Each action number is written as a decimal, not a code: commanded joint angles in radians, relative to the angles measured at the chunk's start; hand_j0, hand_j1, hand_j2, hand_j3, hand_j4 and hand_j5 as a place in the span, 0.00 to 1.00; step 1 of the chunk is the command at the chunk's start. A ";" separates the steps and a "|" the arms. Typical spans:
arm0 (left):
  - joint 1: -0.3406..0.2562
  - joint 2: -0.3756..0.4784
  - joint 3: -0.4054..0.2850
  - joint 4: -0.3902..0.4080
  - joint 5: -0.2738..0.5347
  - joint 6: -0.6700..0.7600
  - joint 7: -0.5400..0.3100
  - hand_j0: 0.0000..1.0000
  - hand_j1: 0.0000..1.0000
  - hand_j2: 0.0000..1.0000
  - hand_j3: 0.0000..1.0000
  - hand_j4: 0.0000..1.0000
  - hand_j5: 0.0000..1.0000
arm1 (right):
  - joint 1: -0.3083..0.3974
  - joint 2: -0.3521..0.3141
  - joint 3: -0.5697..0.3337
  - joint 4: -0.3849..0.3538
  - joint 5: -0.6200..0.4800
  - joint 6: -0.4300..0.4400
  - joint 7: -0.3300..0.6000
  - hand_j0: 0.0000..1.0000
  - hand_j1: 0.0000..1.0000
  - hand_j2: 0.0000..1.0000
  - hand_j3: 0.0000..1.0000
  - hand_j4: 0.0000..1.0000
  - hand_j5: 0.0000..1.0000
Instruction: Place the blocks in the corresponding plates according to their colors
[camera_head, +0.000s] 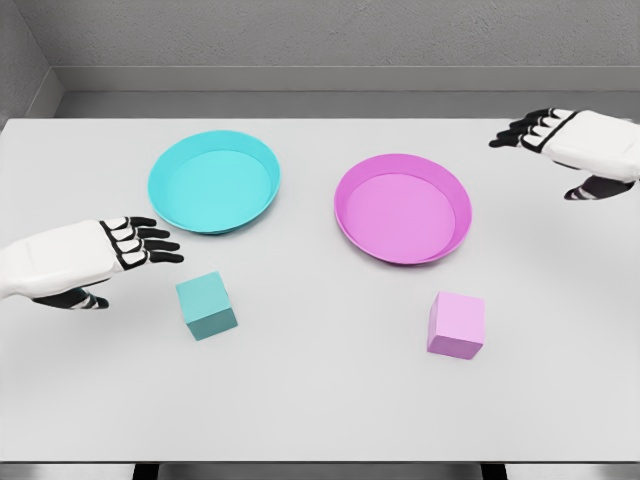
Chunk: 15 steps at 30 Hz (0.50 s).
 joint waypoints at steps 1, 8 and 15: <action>0.000 0.002 0.000 -0.001 0.006 0.000 0.000 1.00 1.00 1.00 1.00 1.00 1.00 | 0.000 -0.001 0.008 -0.008 0.009 0.003 0.002 1.00 1.00 1.00 1.00 1.00 1.00; -0.075 -0.046 -0.013 -0.001 0.004 0.000 -0.161 1.00 1.00 1.00 1.00 1.00 1.00 | -0.035 -0.004 -0.082 0.012 0.018 0.003 0.002 1.00 1.00 1.00 1.00 1.00 1.00; -0.147 -0.185 -0.039 -0.003 0.007 0.000 -0.361 1.00 1.00 1.00 1.00 1.00 1.00 | -0.035 -0.067 0.064 -0.192 0.016 0.003 0.002 1.00 1.00 1.00 1.00 1.00 1.00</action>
